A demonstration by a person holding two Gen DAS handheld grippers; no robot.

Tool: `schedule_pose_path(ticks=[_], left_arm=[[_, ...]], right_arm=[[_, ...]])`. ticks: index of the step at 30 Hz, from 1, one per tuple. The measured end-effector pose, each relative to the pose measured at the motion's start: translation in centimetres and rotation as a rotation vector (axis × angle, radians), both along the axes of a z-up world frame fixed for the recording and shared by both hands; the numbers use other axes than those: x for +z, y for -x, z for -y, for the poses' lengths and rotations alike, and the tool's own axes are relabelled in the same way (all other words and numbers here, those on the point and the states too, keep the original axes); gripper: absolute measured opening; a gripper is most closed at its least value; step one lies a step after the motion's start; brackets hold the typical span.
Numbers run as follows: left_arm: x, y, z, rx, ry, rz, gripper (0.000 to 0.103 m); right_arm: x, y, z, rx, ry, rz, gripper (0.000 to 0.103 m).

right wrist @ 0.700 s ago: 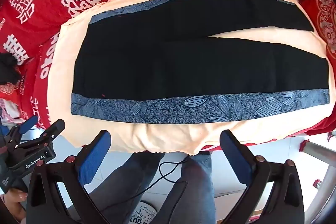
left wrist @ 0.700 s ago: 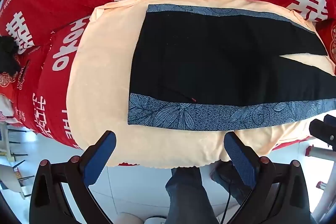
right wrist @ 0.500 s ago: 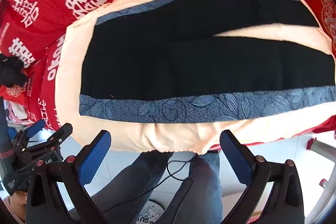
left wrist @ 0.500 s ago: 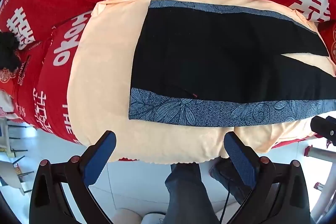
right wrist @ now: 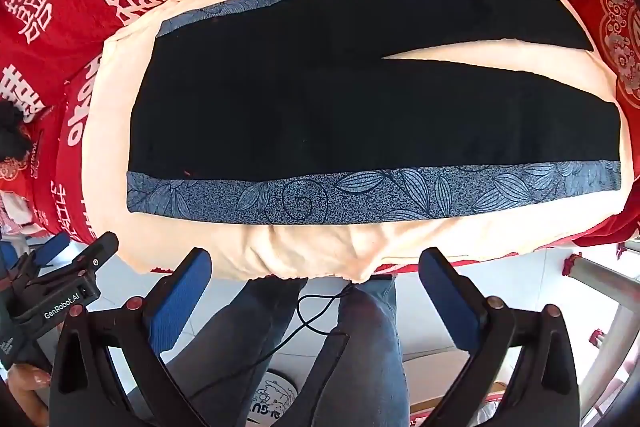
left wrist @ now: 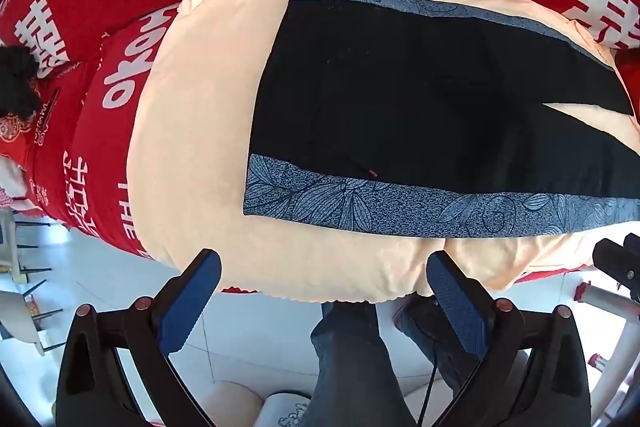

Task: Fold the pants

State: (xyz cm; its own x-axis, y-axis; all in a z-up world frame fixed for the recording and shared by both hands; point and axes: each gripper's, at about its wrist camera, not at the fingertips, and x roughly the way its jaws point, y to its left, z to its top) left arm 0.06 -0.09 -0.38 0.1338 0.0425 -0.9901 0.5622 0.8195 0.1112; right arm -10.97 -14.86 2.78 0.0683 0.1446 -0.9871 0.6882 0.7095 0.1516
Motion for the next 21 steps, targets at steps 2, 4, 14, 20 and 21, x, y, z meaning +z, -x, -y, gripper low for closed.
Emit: schedule_pose_path(ticks=[2, 4, 14, 20, 21], left_arm=[[0.11, 0.16, 0.28, -0.012, -0.003, 0.003, 0.103], [0.27, 0.25, 0.44, -0.017, -0.005, 0.008, 0.103], [0.61, 0.15, 0.7, -0.028, -0.018, 0.022, 0.103], [0.62, 0.17, 0.68, -0.03, -0.02, 0.026, 0.103], [0.65, 0.17, 0.68, -0.031, -0.019, 0.026, 0.103]], right_arm=[[-0.08, 0.07, 0.06, 0.008, 0.002, 0.0, 0.103], [-0.03, -0.02, 0.03, 0.014, 0.004, -0.003, 0.103], [0.11, -0.14, -0.17, 0.025, 0.009, -0.016, 0.103], [0.23, -0.16, -0.02, 0.024, 0.014, -0.019, 0.103], [0.28, -0.2, -0.05, 0.025, 0.013, -0.019, 0.103]])
